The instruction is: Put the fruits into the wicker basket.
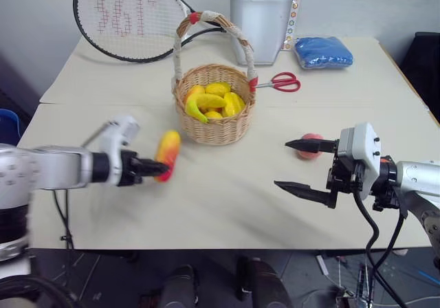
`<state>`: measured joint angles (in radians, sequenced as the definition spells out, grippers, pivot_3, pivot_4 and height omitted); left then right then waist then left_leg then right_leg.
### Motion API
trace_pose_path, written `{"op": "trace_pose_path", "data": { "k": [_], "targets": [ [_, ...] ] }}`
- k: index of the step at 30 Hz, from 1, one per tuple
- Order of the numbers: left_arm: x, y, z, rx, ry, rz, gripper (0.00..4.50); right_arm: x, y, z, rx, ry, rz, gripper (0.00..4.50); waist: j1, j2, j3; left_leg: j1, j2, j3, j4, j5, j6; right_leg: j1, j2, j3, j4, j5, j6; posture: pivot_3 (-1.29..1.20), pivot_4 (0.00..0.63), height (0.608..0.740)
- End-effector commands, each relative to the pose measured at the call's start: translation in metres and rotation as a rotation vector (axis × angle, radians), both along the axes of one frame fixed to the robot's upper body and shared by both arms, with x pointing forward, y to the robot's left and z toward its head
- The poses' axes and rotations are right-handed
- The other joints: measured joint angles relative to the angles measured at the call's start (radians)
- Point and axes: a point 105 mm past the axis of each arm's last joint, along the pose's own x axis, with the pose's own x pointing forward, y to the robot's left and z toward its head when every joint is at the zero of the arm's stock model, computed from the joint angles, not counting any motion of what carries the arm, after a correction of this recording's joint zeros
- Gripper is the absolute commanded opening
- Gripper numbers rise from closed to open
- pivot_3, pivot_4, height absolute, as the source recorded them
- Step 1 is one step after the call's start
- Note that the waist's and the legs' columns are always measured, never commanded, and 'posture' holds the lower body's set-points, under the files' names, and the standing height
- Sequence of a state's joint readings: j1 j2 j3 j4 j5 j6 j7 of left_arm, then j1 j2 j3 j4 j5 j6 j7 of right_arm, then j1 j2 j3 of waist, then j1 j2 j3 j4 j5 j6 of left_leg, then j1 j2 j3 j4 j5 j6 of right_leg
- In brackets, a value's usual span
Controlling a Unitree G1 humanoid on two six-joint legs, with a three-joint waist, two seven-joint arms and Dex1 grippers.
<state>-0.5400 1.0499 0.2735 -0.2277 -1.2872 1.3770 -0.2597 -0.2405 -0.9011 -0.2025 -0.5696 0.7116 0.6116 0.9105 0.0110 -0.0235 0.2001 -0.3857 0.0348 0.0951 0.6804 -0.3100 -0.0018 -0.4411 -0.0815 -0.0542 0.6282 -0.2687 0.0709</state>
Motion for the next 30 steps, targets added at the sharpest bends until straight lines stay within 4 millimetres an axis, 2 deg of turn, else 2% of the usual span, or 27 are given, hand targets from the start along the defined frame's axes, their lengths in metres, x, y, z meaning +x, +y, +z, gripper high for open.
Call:
{"op": "trace_pose_path", "data": {
  "k": [1, 10, 14, 19, 23, 28, 30],
  "targets": [
    [0.012, -0.004, 0.045, -0.036, -0.254, -0.058, 1.39, 0.002, 0.001, 0.012, 0.030, -0.037, 0.014, 4.50, 0.012, 0.000, 0.000, 0.000, -0.001, 0.000, 0.000, 0.000, 0.001, 0.000, 0.000, 0.000, 0.000, 0.000, 0.000, 0.00, 0.150, 0.740],
    [0.086, -0.036, 0.081, 0.314, -0.477, -0.172, 1.39, 0.014, 0.000, 0.018, 0.053, -0.062, -0.024, 4.50, 0.016, 0.000, 0.000, -0.002, -0.005, 0.003, 0.002, -0.002, 0.007, 0.002, 0.002, -0.005, -0.003, 0.003, 0.005, 0.00, 0.150, 0.740],
    [0.119, -0.052, 0.081, 0.387, -0.504, -0.182, 1.39, 0.013, 0.003, 0.017, 0.070, -0.070, -0.037, 4.50, 0.013, -0.001, 0.000, -0.005, -0.004, 0.011, 0.002, -0.002, 0.008, -0.001, 0.002, -0.007, -0.004, 0.003, 0.005, 0.00, 0.150, 0.740],
    [0.140, -0.072, 0.073, 0.350, -0.495, -0.206, 1.39, 0.008, 0.006, 0.011, 0.074, -0.073, -0.053, 4.50, 0.013, -0.001, 0.000, -0.006, -0.003, 0.014, 0.002, -0.003, 0.008, -0.003, 0.002, -0.007, -0.004, 0.003, 0.006, 0.00, 0.150, 0.740],
    [0.149, -0.073, 0.077, 0.327, -0.520, -0.183, 2.66, 0.006, 0.004, 0.011, 0.080, -0.077, -0.080, 4.50, 0.010, -0.001, 0.000, -0.006, -0.003, 0.014, 0.002, -0.003, 0.009, -0.003, 0.002, -0.007, -0.004, 0.004, 0.006, 0.00, 0.150, 0.740],
    [0.132, -0.064, 0.107, 0.161, -0.624, -0.210, 4.17, 0.008, -0.012, 0.009, 0.093, -0.075, -0.187, 4.50, 0.011, -0.001, 0.000, -0.006, -0.002, 0.012, 0.002, -0.003, 0.009, -0.004, 0.002, -0.007, -0.003, 0.004, 0.006, 0.00, 0.150, 0.740],
    [0.125, -0.058, 0.113, 0.119, -0.640, -0.216, 4.17, 0.008, -0.018, 0.006, 0.089, -0.069, -0.227, 4.50, 0.010, -0.001, 0.000, -0.006, -0.002, 0.011, 0.002, -0.003, 0.009, -0.004, 0.002, -0.007, -0.002, 0.004, 0.007, 0.00, 0.150, 0.740]
  ]
}}
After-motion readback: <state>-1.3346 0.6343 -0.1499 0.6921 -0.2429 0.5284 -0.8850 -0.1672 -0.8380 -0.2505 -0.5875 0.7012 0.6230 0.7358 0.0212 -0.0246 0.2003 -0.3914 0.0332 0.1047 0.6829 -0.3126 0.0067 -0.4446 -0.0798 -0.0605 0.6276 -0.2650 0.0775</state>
